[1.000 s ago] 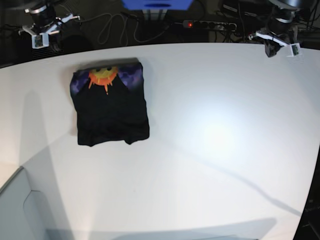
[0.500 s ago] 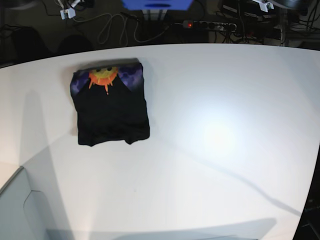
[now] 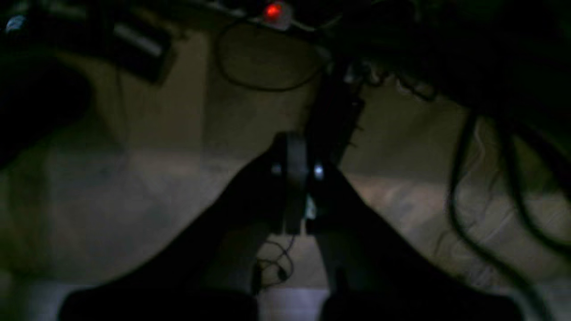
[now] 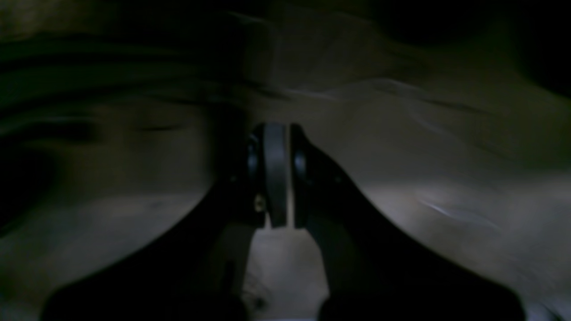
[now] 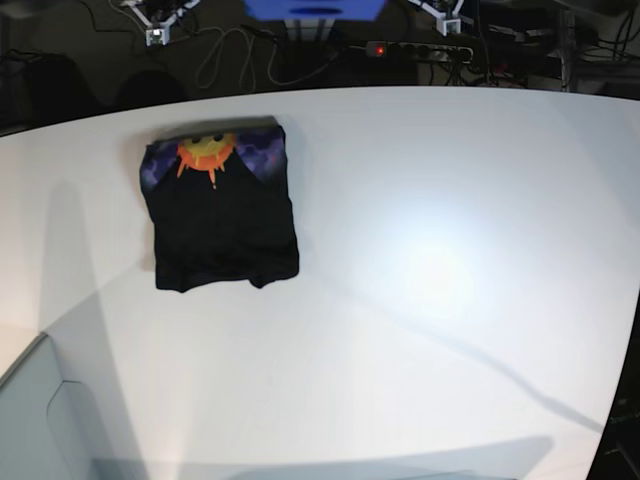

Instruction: Fold the T-shirt properly

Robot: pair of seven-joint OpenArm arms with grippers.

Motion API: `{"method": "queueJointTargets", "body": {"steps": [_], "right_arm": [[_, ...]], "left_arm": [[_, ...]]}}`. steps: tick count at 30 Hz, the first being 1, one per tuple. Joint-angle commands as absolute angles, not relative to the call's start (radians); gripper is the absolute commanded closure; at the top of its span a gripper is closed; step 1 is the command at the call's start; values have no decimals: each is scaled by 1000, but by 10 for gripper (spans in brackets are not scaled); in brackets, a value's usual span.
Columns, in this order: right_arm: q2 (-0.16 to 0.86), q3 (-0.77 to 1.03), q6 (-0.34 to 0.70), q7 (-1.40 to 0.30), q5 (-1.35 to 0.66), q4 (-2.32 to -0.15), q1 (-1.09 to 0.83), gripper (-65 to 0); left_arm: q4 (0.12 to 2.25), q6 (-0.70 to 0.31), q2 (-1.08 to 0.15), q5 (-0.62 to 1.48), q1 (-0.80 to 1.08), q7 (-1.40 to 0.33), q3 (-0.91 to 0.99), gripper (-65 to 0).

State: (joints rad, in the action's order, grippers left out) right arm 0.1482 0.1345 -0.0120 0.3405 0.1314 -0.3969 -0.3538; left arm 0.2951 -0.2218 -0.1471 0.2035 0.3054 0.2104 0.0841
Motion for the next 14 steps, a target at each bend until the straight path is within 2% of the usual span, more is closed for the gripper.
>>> {"method": "queueJointTargets", "body": {"steps": [1,4,6,8,14], "right_arm": [[136,134,-74,348,128,-381,-343,-1],[125,134,-225,349,128,-351,-320,-1],[108,133,-271,348,128,-348,-318,-1],[101,133,-292,348,130,-346,-321,-1],[68,133,-292,348,130,-346,-323,-2]], "left_arm": [[295,-229,-142,200,321,206,59,0],[295,-222,-124,197,317,185,-5,0],[295,-179,-120,200,317,188,-27,0],[295,-140,-120,196,321,191,-35,0],[295,-134,-127,199,318,188,-53,0]]}}
